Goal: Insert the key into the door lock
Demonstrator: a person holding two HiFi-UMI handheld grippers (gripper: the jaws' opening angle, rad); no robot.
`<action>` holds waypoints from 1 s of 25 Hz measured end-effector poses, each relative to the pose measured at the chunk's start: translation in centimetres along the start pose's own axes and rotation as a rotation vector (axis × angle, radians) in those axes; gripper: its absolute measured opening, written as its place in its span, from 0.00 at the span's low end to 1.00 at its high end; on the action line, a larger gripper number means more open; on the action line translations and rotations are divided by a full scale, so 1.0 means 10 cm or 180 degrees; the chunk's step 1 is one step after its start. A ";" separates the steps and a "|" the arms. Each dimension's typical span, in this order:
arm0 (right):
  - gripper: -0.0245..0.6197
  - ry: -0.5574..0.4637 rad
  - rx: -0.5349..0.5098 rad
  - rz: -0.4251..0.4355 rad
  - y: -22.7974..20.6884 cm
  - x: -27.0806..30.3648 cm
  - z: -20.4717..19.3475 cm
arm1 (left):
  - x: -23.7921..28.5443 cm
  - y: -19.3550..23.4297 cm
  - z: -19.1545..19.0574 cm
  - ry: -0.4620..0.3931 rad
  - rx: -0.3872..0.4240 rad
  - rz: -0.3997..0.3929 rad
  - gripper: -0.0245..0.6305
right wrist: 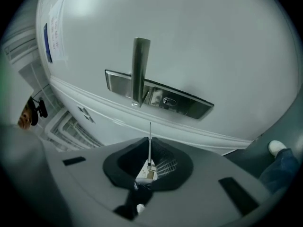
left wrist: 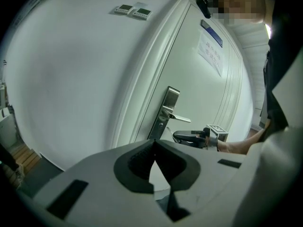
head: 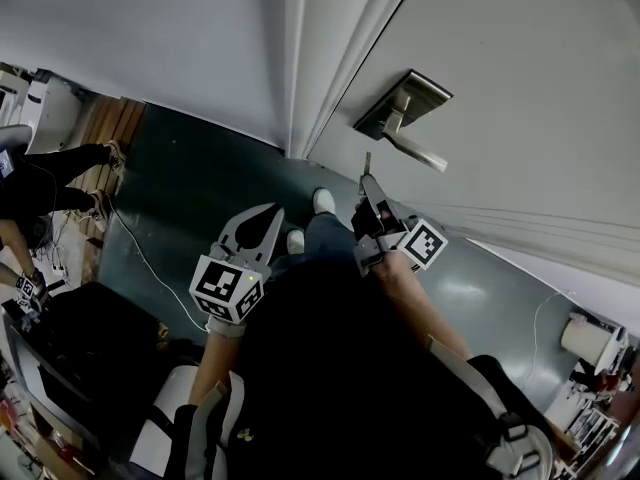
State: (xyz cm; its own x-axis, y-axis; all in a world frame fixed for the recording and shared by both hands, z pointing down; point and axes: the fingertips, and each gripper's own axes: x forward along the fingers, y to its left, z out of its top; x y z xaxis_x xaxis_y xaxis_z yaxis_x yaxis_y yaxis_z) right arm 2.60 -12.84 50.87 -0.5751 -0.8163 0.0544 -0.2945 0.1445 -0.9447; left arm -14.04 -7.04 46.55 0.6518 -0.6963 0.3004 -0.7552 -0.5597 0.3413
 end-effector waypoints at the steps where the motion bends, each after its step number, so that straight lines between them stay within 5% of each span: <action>1: 0.09 -0.0035 0.0069 0.0007 -0.03 0.02 0.02 | 0.01 0.01 0.00 0.0013 -0.0003 0.0001 0.05; 9: 0.09 -0.0281 0.0566 0.0065 -0.24 0.15 0.12 | 0.09 0.08 -0.02 0.0092 -0.0024 0.0016 0.05; 25: 0.09 -0.0662 0.0907 0.0205 -0.35 0.27 0.33 | 0.12 0.17 -0.06 0.0234 -0.0060 0.0032 0.05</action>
State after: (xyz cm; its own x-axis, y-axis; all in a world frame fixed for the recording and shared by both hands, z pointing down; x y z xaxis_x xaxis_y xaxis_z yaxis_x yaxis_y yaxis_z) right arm 4.62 -17.44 53.27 -0.4093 -0.9112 -0.0473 -0.0214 0.0614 -0.9979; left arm -14.48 -8.53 48.04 0.6479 -0.6667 0.3683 -0.7608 -0.5437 0.3544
